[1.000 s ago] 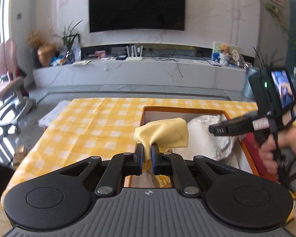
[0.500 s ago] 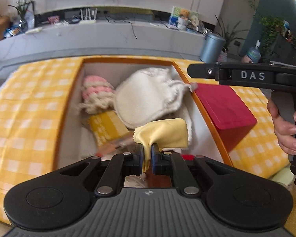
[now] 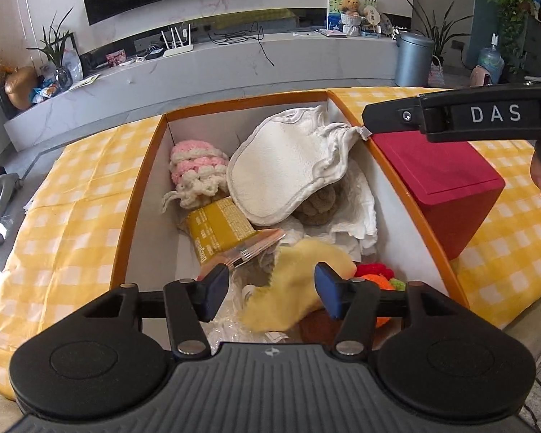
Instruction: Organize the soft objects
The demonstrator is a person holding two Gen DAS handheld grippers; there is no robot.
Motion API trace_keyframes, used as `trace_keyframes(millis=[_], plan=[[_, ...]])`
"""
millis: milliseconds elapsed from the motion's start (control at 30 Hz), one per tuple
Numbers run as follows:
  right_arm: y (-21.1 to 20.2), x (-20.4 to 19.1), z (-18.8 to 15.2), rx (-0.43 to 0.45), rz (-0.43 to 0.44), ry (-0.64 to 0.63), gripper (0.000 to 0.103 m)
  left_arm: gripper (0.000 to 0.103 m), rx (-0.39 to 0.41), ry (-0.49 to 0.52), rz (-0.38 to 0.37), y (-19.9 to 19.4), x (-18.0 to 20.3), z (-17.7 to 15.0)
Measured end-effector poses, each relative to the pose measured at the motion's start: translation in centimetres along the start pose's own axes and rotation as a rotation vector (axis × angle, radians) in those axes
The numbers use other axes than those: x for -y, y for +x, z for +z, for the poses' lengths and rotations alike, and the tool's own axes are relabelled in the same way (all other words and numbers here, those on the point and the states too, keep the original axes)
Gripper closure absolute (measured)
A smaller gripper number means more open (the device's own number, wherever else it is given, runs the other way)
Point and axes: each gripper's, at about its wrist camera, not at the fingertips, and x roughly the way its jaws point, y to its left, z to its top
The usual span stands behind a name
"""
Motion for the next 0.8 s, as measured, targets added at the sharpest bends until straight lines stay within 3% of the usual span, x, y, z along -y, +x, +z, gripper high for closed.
trace_keyframes(millis=[100, 300, 367, 500, 600, 800], plan=[[-0.9, 0.0, 0.1, 0.018, -0.014, 0.001, 0.035, 0.021, 0.017, 0.01, 0.016, -0.6, 0.5, 0.1], [-3.2, 0.4, 0.4, 0.047, -0.073, 0.052, 0.035, 0.02, 0.032, -0.011, 0.034, -2.0, 1.1, 0.7], [-4.1, 0.5, 0.2, 0.064, -0.134, 0.076, 0.035, 0.014, 0.089, 0.016, 0.03, -2.8, 1.7, 0.8], [-5.4, 0.9, -1.2, 0.052, -0.223, 0.123, 0.035, 0.009, 0.235, 0.086, 0.11, -4.2, 3.6, 0.9], [-5.6, 0.8, -2.5, 0.026, -0.265, 0.101, 0.035, 0.009, 0.323, 0.088, 0.084, -4.8, 4.4, 0.9], [-5.1, 2.2, -3.9, 0.001, -0.241, 0.171, 0.034, 0.009, 0.47, 0.014, 0.066, -5.5, 4.6, 1.1]])
